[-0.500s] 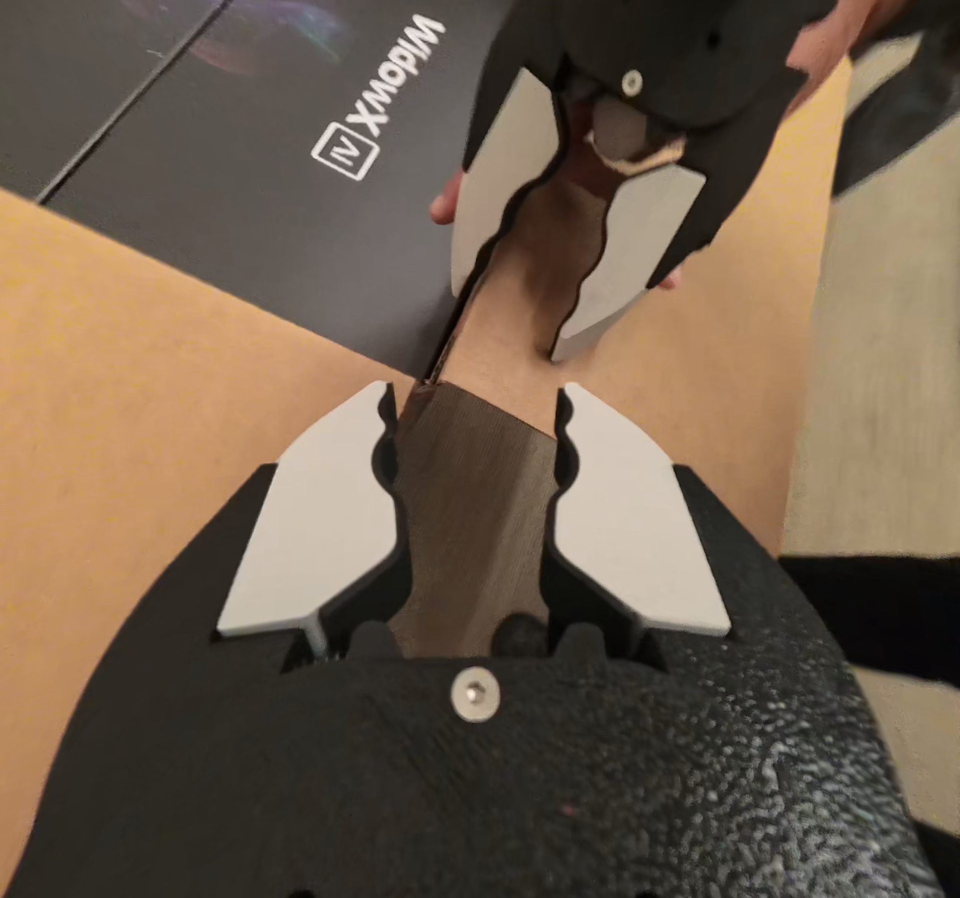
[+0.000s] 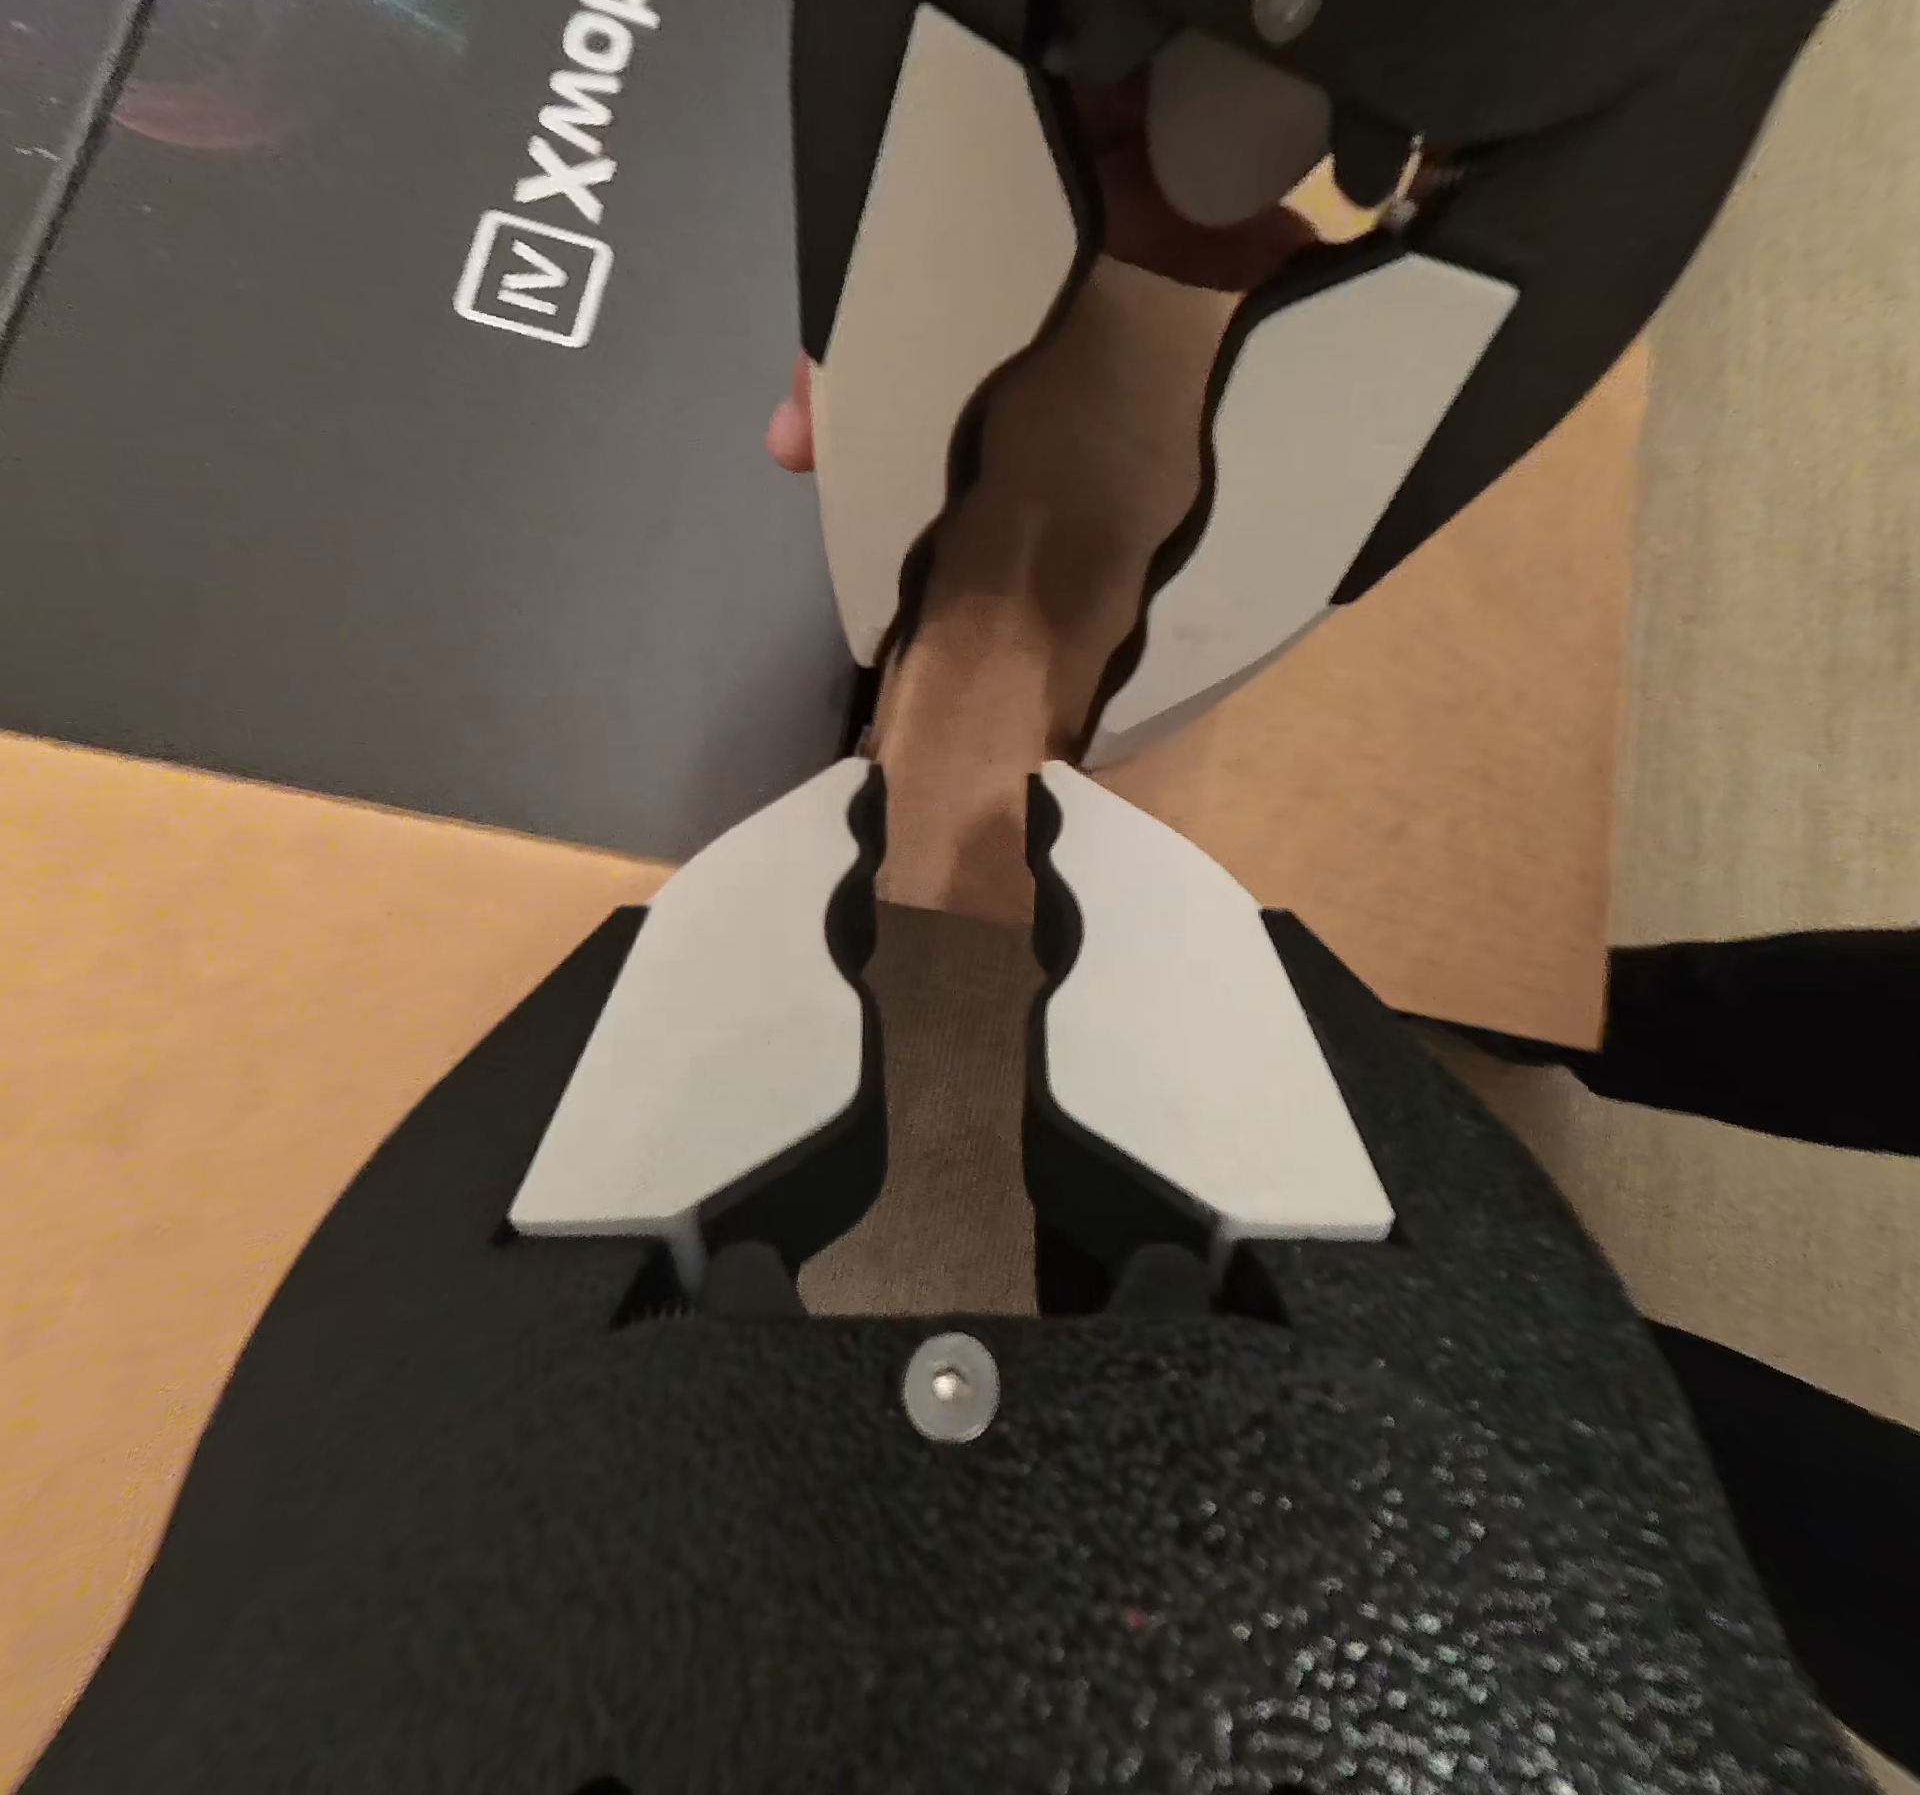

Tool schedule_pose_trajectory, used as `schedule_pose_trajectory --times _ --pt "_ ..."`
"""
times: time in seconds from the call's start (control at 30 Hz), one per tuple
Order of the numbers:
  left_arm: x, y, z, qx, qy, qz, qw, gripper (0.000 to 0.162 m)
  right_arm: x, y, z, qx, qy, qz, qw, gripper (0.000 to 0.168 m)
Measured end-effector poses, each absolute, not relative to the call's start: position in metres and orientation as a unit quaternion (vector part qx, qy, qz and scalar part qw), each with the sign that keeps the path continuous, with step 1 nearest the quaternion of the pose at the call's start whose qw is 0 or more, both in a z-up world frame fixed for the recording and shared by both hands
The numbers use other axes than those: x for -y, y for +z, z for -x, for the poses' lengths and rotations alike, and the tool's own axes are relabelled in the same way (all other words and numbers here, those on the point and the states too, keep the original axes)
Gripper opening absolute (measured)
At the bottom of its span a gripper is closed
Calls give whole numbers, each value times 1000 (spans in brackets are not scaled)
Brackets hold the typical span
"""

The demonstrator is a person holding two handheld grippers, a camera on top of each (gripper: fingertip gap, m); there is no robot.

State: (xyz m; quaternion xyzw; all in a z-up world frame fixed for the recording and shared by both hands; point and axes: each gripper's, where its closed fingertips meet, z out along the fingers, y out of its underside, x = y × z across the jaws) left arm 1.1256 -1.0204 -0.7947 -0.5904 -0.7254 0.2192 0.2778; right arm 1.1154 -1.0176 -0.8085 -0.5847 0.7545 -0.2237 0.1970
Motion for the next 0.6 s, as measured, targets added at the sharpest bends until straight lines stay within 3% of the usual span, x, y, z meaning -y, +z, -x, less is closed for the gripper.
schedule_pose_trajectory --times 0.2,0.43,0.6 --pt "1029 -795 -1127 755 241 540 282 6 1017 -803 -1115 -763 -257 566 176 42" --pt "1034 -793 -1127 752 250 550 264 4 1024 -797 -1114 -788 -266 517 199 39" --pt "1049 -763 -1134 777 332 474 247 0 1030 -761 -1093 -823 -368 387 195 18"
